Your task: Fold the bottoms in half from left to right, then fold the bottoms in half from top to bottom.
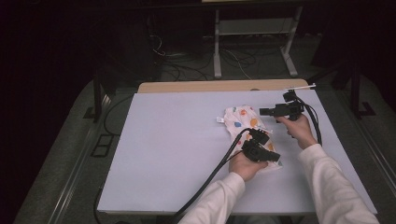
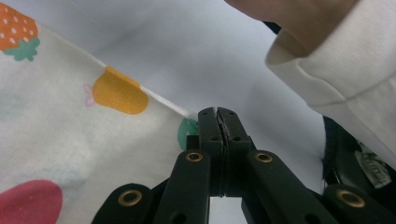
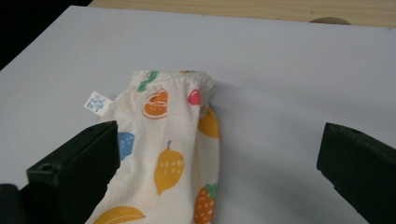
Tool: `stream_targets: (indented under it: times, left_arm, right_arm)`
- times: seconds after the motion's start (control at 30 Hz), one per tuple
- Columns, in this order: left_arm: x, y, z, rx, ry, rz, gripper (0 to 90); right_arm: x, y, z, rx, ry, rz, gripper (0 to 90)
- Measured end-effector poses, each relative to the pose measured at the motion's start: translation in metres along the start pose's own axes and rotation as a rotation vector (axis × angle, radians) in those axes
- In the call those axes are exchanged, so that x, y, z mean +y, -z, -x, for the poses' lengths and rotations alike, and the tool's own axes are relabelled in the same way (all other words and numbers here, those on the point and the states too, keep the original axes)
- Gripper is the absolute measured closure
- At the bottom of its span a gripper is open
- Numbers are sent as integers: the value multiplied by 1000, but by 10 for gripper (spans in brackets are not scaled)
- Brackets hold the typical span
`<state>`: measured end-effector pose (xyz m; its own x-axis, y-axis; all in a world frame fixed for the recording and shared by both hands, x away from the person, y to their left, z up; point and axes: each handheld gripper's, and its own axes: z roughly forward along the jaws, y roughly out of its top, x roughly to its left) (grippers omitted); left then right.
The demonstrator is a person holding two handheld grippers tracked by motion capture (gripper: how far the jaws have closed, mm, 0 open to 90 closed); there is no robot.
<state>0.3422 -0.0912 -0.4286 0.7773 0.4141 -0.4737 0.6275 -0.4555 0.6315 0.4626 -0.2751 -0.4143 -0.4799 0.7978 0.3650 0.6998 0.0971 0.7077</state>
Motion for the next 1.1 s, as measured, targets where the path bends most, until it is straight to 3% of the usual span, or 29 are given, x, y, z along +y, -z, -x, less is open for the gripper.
stream_targets:
  times: [0.23,0.33,0.5,0.67,0.87,1.1]
  left_arm:
    - [-2,-8,-2,-11,1,-20,877]
    - [-4,-8,-1,10,-20,-3,699]
    - [-6,0,0,49,-38,31,505]
    - [-8,16,-7,35,-28,91,372]
    - [-6,38,-15,62,-28,194,247]
    - [-4,57,-17,111,-120,276,132]
  right_arm:
    - [-5,2,-4,25,6,16,0]
    - [-8,4,-4,33,-5,37,0]
    - [-12,8,-3,56,-18,83,0]
    - [-16,9,-4,71,-17,87,0]
    - [-19,10,-4,76,-13,96,0]
    - [-19,9,-10,70,6,90,0]
